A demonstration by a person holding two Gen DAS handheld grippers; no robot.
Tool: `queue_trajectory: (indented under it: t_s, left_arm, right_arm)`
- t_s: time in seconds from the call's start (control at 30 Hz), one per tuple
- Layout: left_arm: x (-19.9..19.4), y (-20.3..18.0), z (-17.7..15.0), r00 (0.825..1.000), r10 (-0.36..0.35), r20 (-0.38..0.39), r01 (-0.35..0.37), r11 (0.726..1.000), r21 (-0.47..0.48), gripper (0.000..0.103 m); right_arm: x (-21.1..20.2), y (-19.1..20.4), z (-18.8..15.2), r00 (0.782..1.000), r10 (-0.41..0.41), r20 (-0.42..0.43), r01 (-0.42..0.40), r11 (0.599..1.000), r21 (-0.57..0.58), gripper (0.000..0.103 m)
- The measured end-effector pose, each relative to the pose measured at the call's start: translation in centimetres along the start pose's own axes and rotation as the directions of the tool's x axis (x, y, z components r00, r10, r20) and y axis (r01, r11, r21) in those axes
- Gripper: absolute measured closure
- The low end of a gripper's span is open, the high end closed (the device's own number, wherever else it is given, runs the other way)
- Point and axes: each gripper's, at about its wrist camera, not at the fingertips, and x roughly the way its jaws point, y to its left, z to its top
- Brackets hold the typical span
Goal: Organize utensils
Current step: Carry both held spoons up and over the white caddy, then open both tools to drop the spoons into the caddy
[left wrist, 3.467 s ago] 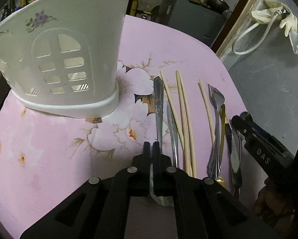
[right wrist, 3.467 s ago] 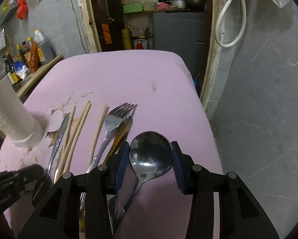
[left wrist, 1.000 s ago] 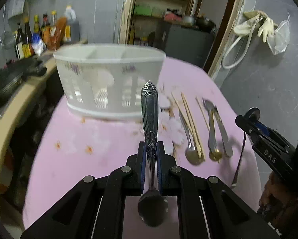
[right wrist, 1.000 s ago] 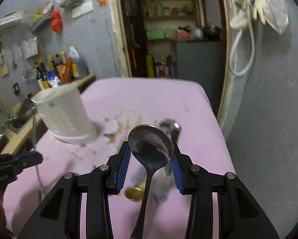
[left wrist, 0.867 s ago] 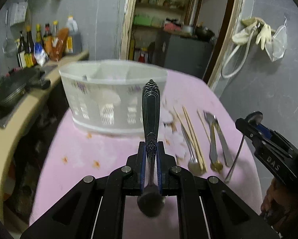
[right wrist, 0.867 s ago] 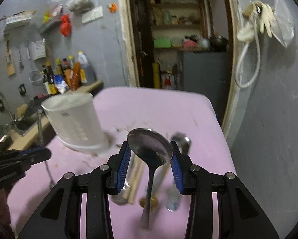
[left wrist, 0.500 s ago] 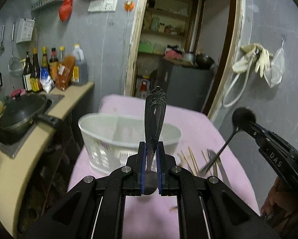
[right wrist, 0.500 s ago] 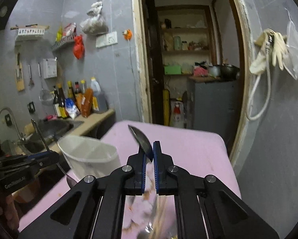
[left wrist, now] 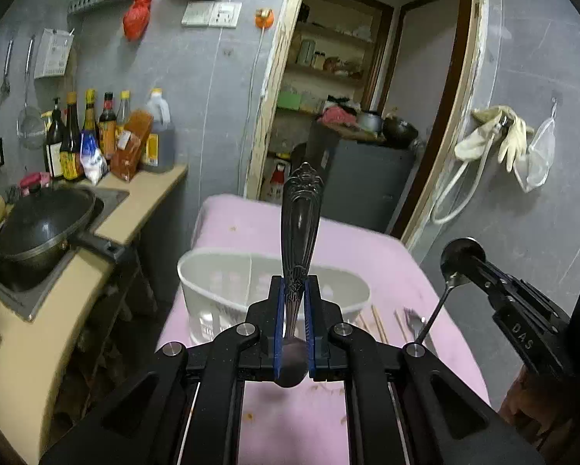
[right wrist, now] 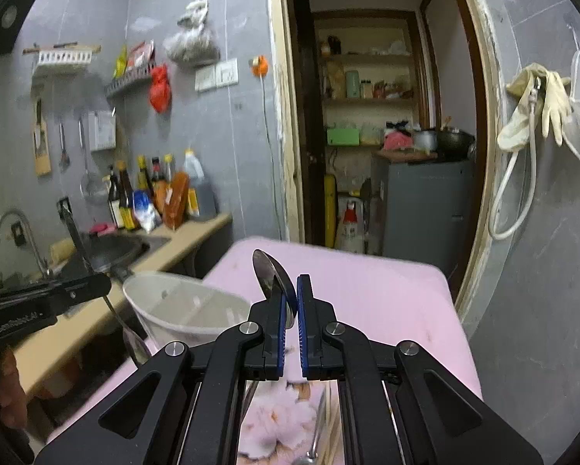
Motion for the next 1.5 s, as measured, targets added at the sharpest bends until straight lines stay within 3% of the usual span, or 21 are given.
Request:
queue_trajectory:
  t_s: [0.3, 0.53, 0.93, 1.13, 1.23, 1.27, 1.3, 1.37, 1.43, 1.47, 1.5]
  left_arm:
    - [-1.2, 2.5, 5.5, 0.995, 0.013, 0.095, -0.012, 1.000, -0.016, 0.096]
    - [1.5, 5.1, 6.3, 0.990, 0.068, 0.122, -0.067, 0.998, -0.009, 0.096]
    - [5.9, 6.3, 3.0, 0.995, 0.092, 0.044, -0.092, 0.996, 0.001, 0.096]
    - [7.0, 6.3, 1.5, 0.997, 0.069, -0.022, -0.069, 0.997, -0.015, 0.096]
    - [7.2, 6.4, 0.9, 0.998, 0.041, -0.051, -0.043, 0.998, -0.041, 0.095]
    - [7.3, 6.4, 0.6, 0.997, 0.037, -0.068, -0.041, 0.998, -0.047, 0.095]
    - [7.2, 6.3, 0.6, 0.996, 0.033, -0.077, -0.037, 0.998, -0.052, 0.094]
    - [6.9, 6.2, 0.5, 0.996, 0.027, -0.081, -0.032, 0.998, -0.060, 0.086]
    - [6.3, 6.0, 0.6, 0.997, 0.026, -0.066, -0.031, 0.997, -0.068, 0.070]
    - [5.9, 5.9, 0.7, 0.998, 0.019, -0.053, -0.023, 0.997, -0.073, 0.069]
    - [5.5, 5.8, 0.8, 0.999, 0.016, -0.046, -0.019, 0.997, -0.076, 0.065]
  right_arm:
    - [-0.4, 1.4, 4.9, 0.987, 0.022, 0.162, -0.022, 1.000, -0.006, 0.100]
    - [2.9, 3.0, 5.4, 0.979, 0.004, 0.205, 0.007, 0.999, -0.054, 0.100]
    - [6.9, 4.0, 2.1, 0.997, -0.011, 0.075, 0.017, 0.996, -0.083, 0.098]
    - [7.8, 4.0, 0.7, 1.000, -0.006, -0.010, 0.005, 0.998, -0.067, 0.096]
    - [7.7, 3.9, 0.2, 0.999, 0.004, -0.038, -0.006, 0.998, -0.055, 0.088]
    - [7.5, 3.8, 0.0, 0.999, 0.010, -0.040, -0.012, 0.999, -0.048, 0.078]
    - [7.1, 3.7, 0.0, 0.999, 0.018, -0.034, -0.020, 0.999, -0.041, 0.076]
    - [6.7, 3.6, 0.1, 0.999, 0.021, -0.032, -0.023, 0.999, -0.035, 0.076]
    - [6.2, 3.3, 0.3, 0.999, 0.022, -0.022, -0.023, 0.999, -0.023, 0.076]
    - [5.8, 3.1, 0.3, 1.000, 0.017, -0.016, -0.017, 1.000, -0.015, 0.073]
    - [5.4, 2.8, 0.5, 1.000, 0.008, -0.008, -0.008, 1.000, -0.006, 0.063]
